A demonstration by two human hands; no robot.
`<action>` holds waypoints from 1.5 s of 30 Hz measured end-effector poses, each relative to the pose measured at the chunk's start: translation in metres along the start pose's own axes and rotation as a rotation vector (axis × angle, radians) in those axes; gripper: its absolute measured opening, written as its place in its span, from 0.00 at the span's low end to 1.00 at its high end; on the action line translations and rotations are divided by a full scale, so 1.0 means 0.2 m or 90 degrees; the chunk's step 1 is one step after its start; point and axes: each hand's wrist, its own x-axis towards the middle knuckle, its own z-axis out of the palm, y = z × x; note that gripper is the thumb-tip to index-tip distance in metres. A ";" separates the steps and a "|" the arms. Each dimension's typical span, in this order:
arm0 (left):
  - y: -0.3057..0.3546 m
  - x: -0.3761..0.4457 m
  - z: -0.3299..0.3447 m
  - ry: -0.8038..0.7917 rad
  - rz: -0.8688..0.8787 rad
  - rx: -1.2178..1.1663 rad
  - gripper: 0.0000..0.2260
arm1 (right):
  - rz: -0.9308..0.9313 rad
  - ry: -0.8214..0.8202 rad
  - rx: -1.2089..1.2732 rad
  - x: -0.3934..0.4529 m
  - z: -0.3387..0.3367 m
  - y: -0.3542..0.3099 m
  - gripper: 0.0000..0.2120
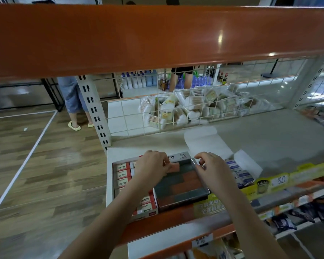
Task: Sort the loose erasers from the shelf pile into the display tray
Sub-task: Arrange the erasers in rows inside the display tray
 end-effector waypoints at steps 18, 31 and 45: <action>0.10 0.00 0.01 -0.023 0.151 0.189 0.14 | 0.008 -0.004 -0.003 -0.01 0.00 0.01 0.13; 0.09 -0.01 0.04 -0.004 0.151 0.219 0.13 | 0.014 0.006 0.008 0.00 0.01 0.03 0.13; 0.10 0.06 0.06 -0.065 0.208 0.248 0.11 | 0.003 -0.031 0.013 0.02 0.00 0.04 0.12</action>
